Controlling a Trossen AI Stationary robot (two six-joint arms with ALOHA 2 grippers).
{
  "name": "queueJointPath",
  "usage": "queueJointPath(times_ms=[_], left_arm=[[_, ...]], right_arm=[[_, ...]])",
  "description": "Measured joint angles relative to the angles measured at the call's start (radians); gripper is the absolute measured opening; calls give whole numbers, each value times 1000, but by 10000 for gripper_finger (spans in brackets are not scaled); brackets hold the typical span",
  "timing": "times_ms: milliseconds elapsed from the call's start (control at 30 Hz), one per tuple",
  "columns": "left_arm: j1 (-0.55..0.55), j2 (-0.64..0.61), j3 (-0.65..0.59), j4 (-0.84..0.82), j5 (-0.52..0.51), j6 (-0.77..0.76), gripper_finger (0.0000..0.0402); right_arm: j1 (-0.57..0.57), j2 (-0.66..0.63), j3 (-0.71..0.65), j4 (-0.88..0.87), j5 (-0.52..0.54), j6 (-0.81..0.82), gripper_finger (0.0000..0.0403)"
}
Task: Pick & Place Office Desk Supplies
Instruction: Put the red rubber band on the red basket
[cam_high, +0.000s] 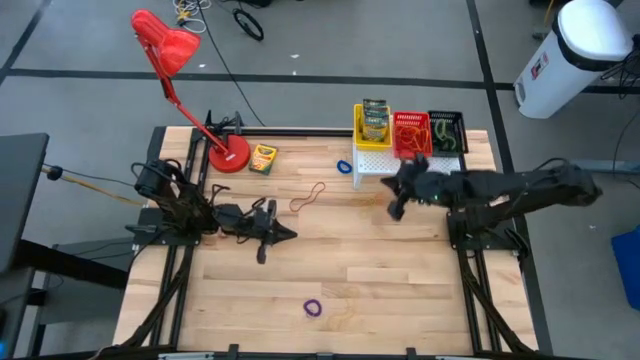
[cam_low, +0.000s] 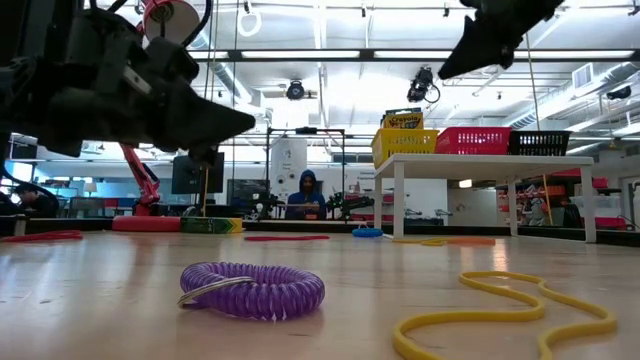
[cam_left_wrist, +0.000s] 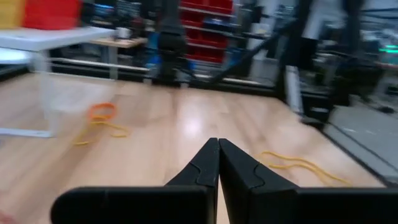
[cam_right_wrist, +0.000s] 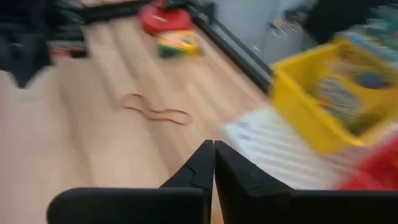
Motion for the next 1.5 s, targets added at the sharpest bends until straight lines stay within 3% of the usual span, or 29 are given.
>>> queueJointPath(times_ms=[100,233,367,500,633,767,967,1100,1167,1233,1300,1500], left_arm=[[-2,-45,-12,0,4,2,11],[0,-158,-49,-37,-81,10,9],[3,-313,-77,-182,-148,14,9],[16,-477,-61,-445,-169,-7,9],[40,-618,-13,-739,-201,-30,17],[63,-718,90,-1147,-221,-60,34],[70,-713,319,-1898,-284,-274,72],[70,-672,408,-2223,-276,-511,95],[79,-654,422,-2350,-193,-650,102],[86,-629,417,-2437,-70,-749,104],[74,-610,397,-2480,-8,-803,105],[66,-563,320,-2477,-21,-878,105]], right_arm=[[70,-1,-102,196,0,-35,24],[139,-1,-256,507,23,-120,18],[178,-1,-398,785,27,-165,10],[196,-1,-502,966,19,-165,9],[204,-1,-567,1027,12,-163,13],[211,-1,-617,1090,12,-157,12],[212,-1,-632,1114,12,-166,11],[212,-1,-632,1136,13,-213,11],[212,-1,-632,1136,13,-231,11],[212,-1,-632,1136,13,-241,11],[212,-1,-632,1135,13,-246,11],[210,-1,-632,1135,13,-288,11]])
